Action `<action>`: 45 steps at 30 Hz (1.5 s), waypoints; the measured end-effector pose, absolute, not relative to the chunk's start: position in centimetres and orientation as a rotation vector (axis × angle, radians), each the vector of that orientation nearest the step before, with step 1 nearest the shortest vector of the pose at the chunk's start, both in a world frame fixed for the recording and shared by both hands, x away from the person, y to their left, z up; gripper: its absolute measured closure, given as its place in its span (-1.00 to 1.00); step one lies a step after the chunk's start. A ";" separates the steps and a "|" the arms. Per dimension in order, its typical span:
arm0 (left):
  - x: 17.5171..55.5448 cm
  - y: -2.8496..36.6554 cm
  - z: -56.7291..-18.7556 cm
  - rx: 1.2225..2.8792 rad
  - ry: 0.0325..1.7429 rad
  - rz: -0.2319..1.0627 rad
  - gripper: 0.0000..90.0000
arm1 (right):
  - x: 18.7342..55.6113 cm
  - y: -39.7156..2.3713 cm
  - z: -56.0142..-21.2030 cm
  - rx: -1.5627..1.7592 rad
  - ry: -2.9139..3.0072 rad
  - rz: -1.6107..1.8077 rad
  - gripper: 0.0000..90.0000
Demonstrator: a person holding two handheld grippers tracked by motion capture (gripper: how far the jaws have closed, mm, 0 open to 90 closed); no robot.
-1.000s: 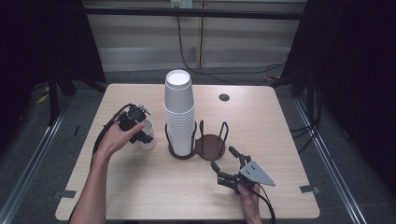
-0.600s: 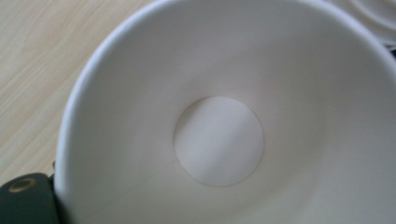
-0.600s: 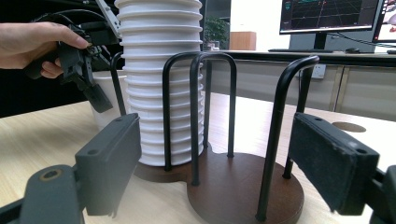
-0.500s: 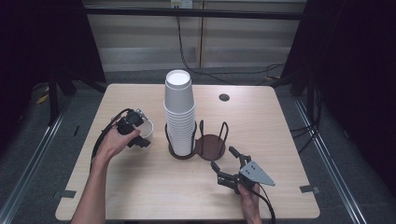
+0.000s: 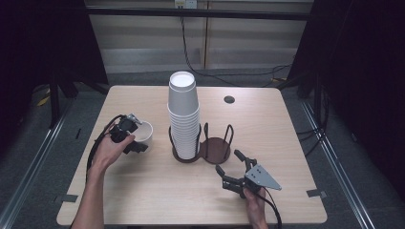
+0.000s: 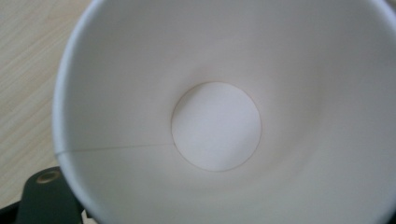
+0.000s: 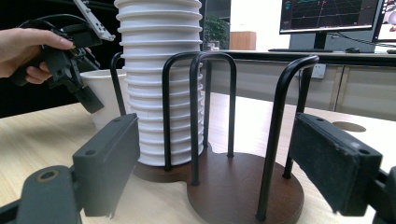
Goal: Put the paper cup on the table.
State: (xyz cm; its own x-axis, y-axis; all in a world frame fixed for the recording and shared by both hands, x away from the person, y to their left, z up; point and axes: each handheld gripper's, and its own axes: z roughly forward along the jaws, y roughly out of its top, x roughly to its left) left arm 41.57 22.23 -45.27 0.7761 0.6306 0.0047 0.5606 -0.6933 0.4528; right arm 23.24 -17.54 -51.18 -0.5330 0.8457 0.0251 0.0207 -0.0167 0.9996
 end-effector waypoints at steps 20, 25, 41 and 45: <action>38.3 23.7 -44.1 2.246 0.949 0.315 -0.64 | 23.2 -17.5 -51.2 0.916 1.613 1.622 -0.67; 37.0 23.8 -43.6 2.177 0.925 0.377 -0.65 | 23.2 -17.5 -51.2 0.916 1.613 1.622 -0.67; 32.5 24.0 -43.6 1.914 0.866 0.424 -0.60 | 23.2 -17.5 -51.2 0.916 1.613 1.622 -0.67; 31.7 23.4 -44.0 1.865 0.852 0.408 -0.57 | 23.2 -17.5 -51.2 0.916 1.613 1.622 -0.67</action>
